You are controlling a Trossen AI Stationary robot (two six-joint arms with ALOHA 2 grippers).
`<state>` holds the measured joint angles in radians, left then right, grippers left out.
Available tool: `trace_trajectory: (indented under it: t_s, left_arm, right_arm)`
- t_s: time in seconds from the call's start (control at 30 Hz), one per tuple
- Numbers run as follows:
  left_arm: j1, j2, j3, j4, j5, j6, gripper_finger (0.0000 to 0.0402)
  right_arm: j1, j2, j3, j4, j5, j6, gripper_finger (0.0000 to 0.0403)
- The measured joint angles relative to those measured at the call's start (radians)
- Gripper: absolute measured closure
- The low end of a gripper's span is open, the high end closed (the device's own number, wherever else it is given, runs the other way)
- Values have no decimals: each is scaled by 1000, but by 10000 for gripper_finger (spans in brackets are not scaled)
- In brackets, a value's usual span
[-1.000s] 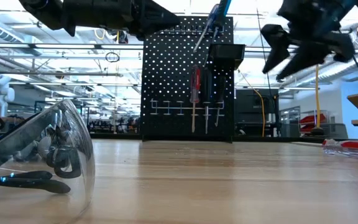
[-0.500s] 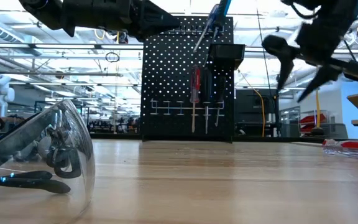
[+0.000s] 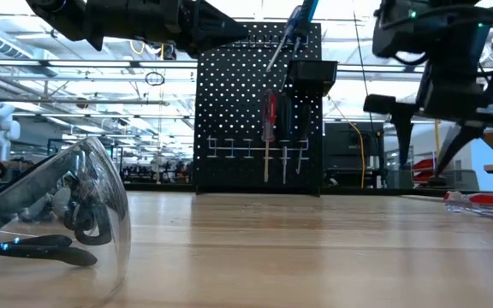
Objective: Hang tools onto peg board
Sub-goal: Hang the red screwdriver on the pegboard
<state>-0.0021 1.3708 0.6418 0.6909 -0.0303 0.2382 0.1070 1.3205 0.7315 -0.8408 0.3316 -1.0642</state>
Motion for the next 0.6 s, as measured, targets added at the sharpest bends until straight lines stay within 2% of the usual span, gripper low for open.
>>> trace_trajectory:
  t_s: [0.17,0.33,0.6]
  left_arm:
    - [0,0,0,-8,0,0,391]
    - [0,0,1,-40,28,-22,391]
    - [3,0,1,-47,34,-74,391]
  right_arm:
    - [11,62,0,56,-47,-47,209]
    - [53,106,0,143,-50,-101,209]
    - [85,163,0,107,-50,-102,212]
